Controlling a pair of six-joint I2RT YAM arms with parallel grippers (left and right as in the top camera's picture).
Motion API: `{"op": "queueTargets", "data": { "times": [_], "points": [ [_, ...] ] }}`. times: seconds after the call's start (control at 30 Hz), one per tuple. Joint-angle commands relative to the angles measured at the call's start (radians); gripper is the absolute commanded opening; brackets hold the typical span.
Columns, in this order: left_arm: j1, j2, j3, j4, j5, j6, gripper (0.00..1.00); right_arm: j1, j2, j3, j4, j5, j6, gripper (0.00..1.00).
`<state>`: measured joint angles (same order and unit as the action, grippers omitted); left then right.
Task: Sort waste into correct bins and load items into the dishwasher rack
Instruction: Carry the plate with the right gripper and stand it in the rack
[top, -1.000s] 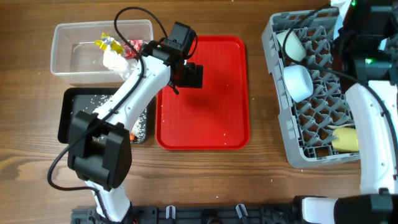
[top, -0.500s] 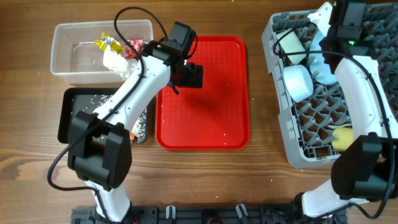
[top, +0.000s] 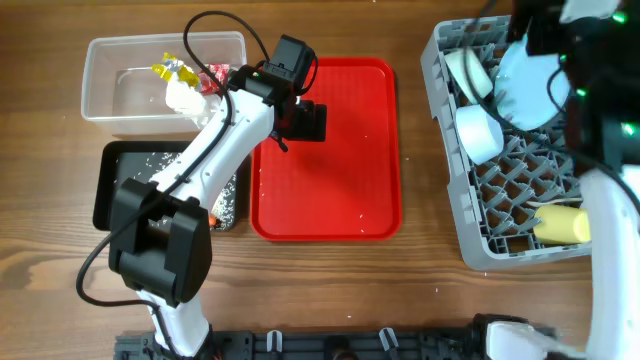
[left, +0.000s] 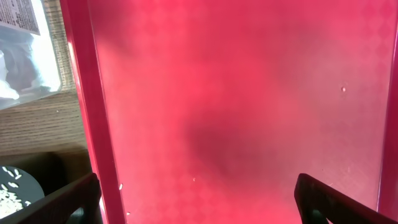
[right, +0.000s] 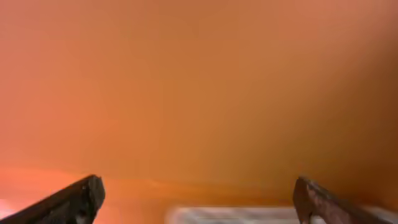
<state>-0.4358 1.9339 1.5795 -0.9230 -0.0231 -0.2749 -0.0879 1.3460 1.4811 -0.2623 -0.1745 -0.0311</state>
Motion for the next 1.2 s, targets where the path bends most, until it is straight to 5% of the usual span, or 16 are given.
{"op": "queueTargets", "data": {
  "times": [0.0, 0.1, 0.13, 0.4, 0.63, 0.77, 0.9, 1.0, 1.17],
  "points": [
    [0.0, 0.008, 0.005, 0.002, 0.015, -0.001, 1.0, 0.012, -0.044, -0.001, 0.135, -0.493, 1.042, 1.0],
    [0.0, 0.008, 0.005, 0.002, 0.015, -0.001, 1.0, 0.012, -0.038, -0.001, 0.067, -0.526, 1.921, 1.0],
    [0.0, 0.008, 0.005, 0.002, 0.015, -0.001, 1.0, 0.012, -0.037, -0.001, 0.023, -0.517, 2.098, 1.0],
    [0.0, 0.008, 0.005, 0.002, 0.015, -0.001, 1.0, 0.012, 0.014, -0.001, -0.433, -0.496, 2.102, 1.0],
    [0.0, 0.008, 0.005, 0.002, 0.015, -0.001, 1.0, 0.013, 0.032, -0.002, -0.465, -0.444, 2.102, 1.0],
    [0.0, 0.008, 0.005, 0.002, 0.015, -0.001, 1.0, 0.093, -0.115, -0.002, -0.465, -0.217, 2.102, 1.0],
    [0.0, 0.008, 0.005, 0.002, 0.015, -0.002, 1.0, 0.124, -0.26, -0.018, -0.464, -0.203, 2.102, 1.0],
    [0.0, 0.008, 0.005, 0.002, 0.015, -0.001, 1.0, 0.124, -0.379, -0.139, -0.464, -0.203, 2.103, 1.0],
    [0.0, 0.008, 0.005, 0.002, 0.015, -0.001, 1.0, 0.124, -0.692, -0.584, -0.462, -0.197, 2.103, 1.0]
  ]
}}
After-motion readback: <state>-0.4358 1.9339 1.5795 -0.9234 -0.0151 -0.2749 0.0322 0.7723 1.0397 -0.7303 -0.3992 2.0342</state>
